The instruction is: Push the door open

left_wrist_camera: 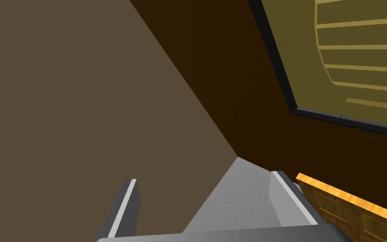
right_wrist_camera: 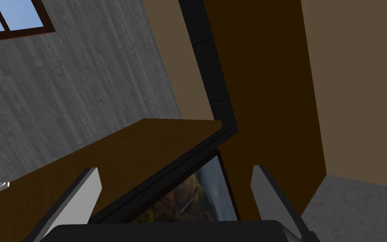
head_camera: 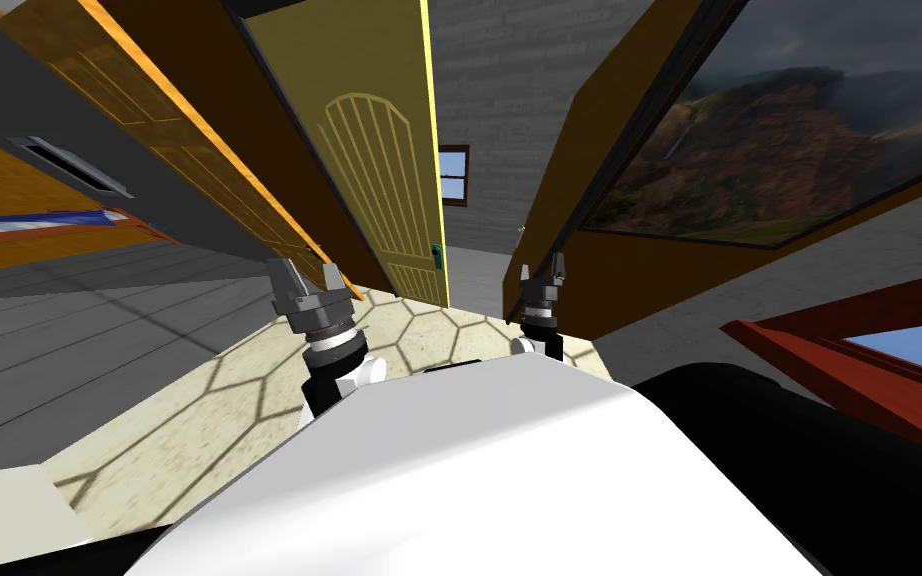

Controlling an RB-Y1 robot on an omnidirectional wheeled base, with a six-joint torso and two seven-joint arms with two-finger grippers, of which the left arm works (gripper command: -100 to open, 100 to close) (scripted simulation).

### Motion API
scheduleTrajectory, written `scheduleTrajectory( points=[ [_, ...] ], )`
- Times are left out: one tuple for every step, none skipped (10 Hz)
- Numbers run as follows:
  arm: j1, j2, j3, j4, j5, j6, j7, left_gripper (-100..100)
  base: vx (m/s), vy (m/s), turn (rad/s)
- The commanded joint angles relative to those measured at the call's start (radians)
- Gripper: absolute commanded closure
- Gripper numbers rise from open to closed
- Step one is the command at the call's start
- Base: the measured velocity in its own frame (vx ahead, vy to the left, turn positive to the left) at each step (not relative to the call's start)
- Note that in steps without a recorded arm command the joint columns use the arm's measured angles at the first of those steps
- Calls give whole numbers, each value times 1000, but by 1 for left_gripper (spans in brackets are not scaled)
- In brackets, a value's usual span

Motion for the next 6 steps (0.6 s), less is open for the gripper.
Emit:
scheduleTrajectory(
  points=[
    [-16, 4, -5, 36, -1, 14, 4, -100, 93, 11, -49],
    [-26, 7, -8, 60, -2, 23, 7, -100, 158, 35, -93],
    [-33, 8, -10, 76, -3, 29, 9, -100, 149, 36, -55],
    [-40, 10, -12, 92, -3, 35, 11, -100, 146, 40, -29],
    [-48, 11, -14, 109, -4, 41, 13, -100, 119, 31, -42],
    [-57, 13, -17, 129, -5, 49, 15, -100, 90, 22, -50]
  ],
)
